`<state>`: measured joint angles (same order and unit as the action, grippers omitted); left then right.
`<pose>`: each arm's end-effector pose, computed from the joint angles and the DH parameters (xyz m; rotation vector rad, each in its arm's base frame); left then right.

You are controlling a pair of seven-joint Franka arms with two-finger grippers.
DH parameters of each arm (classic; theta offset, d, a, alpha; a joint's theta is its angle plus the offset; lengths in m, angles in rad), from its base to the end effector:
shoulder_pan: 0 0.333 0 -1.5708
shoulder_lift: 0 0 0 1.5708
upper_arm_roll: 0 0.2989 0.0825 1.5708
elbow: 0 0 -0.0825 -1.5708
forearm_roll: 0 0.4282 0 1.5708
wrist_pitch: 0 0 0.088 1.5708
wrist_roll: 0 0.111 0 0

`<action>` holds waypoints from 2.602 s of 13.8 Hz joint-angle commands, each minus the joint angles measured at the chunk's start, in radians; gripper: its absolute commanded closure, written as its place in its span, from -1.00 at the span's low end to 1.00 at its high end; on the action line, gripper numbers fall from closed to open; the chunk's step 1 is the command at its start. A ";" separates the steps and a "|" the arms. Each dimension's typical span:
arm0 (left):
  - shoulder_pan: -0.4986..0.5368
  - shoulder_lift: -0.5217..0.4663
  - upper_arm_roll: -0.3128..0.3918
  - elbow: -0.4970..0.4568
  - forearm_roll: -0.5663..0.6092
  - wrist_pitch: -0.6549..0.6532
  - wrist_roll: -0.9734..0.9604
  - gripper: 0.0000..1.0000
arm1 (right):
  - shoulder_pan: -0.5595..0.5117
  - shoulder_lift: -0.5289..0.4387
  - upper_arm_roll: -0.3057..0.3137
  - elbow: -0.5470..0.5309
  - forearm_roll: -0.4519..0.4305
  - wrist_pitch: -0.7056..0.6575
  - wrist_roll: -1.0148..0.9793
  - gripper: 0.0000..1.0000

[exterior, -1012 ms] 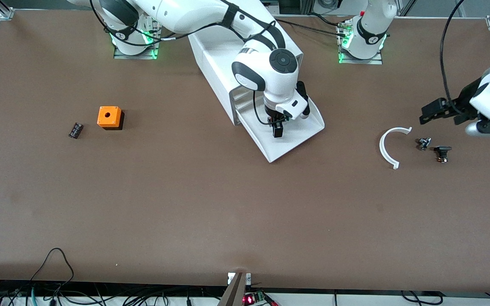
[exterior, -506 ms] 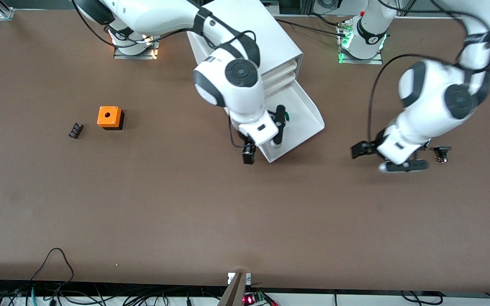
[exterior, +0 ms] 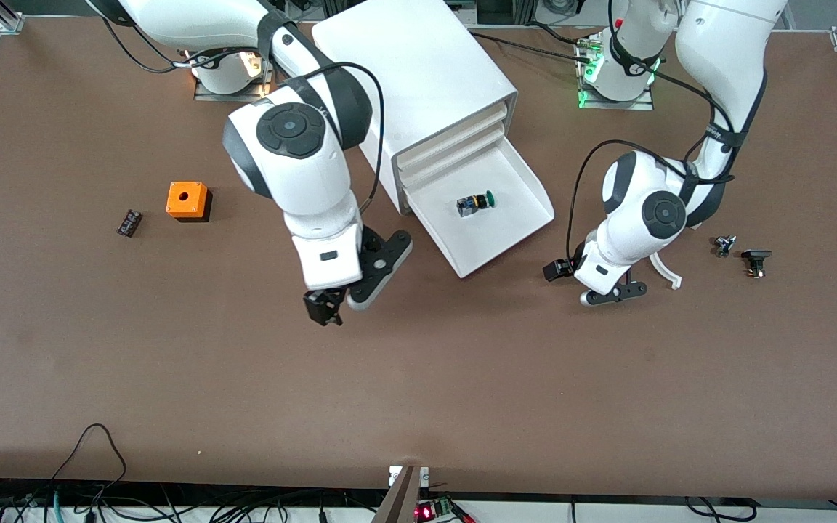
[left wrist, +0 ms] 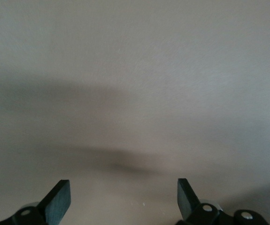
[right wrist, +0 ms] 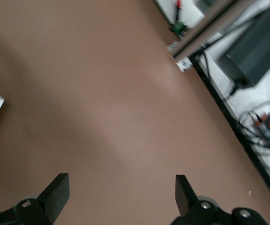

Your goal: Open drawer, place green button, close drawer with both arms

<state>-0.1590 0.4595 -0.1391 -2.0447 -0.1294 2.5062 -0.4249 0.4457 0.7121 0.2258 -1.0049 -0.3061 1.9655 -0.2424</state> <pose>0.5890 -0.1822 0.1611 2.9874 0.3683 -0.0687 0.6781 0.4355 0.4477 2.6980 1.3392 0.4356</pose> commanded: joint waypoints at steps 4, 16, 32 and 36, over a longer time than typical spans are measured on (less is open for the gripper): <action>-0.068 0.007 0.003 -0.060 -0.076 0.057 -0.070 -1.00 | -0.160 -0.224 -0.011 -0.291 0.031 -0.043 0.305 -1.00; -0.080 -0.145 -0.197 -0.224 -0.101 0.042 -0.330 -1.00 | -0.401 -0.445 -0.016 -0.506 0.042 -0.226 0.663 -1.00; -0.082 -0.148 -0.376 -0.244 -0.101 0.002 -0.482 -1.00 | -0.499 -0.667 -0.253 -0.668 0.259 -0.257 0.249 -1.00; -0.077 -0.159 -0.381 -0.242 -0.102 0.000 -0.482 -1.00 | -0.498 -0.759 -0.253 -0.780 0.251 -0.258 0.238 -1.00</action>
<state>-0.2419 0.3437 -0.5113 -2.2704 -0.2067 2.5266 -0.9165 -0.0517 0.0401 -0.0257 -1.6814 -0.0700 1.6803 0.0195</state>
